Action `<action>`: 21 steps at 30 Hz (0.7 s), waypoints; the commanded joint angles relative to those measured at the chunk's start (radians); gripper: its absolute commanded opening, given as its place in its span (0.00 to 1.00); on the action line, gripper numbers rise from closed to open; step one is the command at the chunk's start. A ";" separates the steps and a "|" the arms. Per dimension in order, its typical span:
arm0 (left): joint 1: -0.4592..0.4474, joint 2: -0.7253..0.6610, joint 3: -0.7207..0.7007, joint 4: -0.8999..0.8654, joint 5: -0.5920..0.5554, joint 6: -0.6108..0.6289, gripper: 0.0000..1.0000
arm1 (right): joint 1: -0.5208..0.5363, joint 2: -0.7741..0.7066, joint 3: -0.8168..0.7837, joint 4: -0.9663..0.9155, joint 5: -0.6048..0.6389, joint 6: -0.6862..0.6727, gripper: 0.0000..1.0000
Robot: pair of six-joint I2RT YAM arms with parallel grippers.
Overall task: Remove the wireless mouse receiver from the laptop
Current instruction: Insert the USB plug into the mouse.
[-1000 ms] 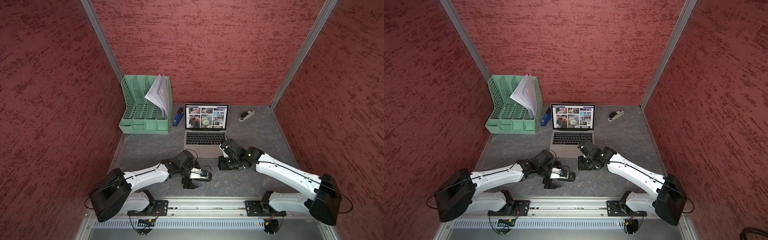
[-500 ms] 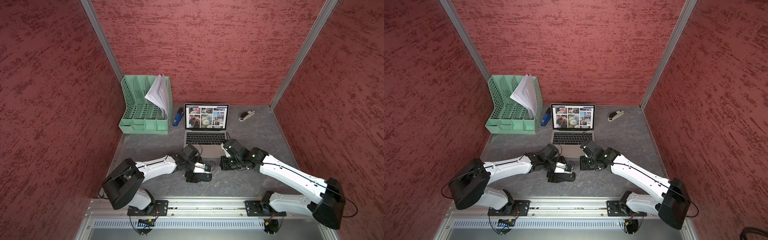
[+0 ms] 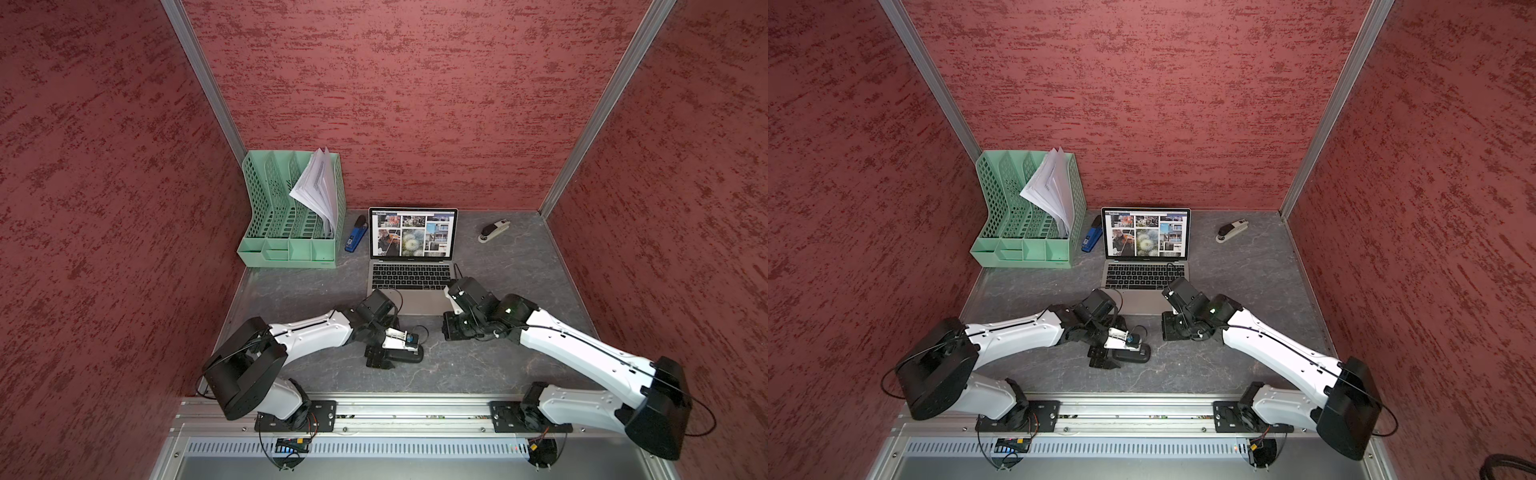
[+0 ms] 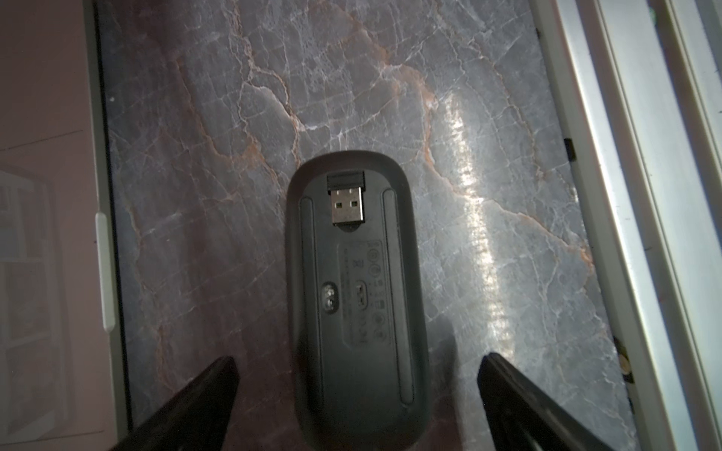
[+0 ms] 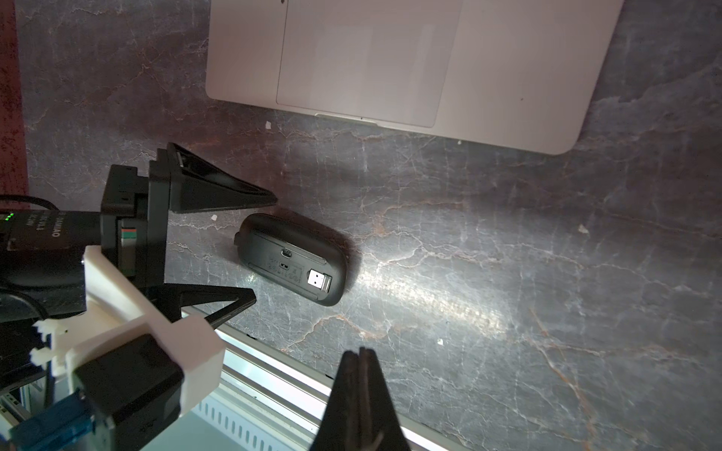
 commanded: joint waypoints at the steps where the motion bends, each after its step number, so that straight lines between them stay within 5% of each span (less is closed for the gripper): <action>1: 0.003 0.015 -0.005 0.018 -0.001 0.020 0.98 | -0.007 0.003 0.005 -0.009 0.012 -0.007 0.00; 8: 0.000 0.035 0.003 -0.004 -0.001 0.037 0.82 | -0.009 0.002 0.002 -0.016 0.014 -0.016 0.00; 21: -0.025 0.121 0.047 -0.043 -0.046 0.055 0.79 | -0.018 0.009 0.003 -0.017 -0.002 -0.033 0.00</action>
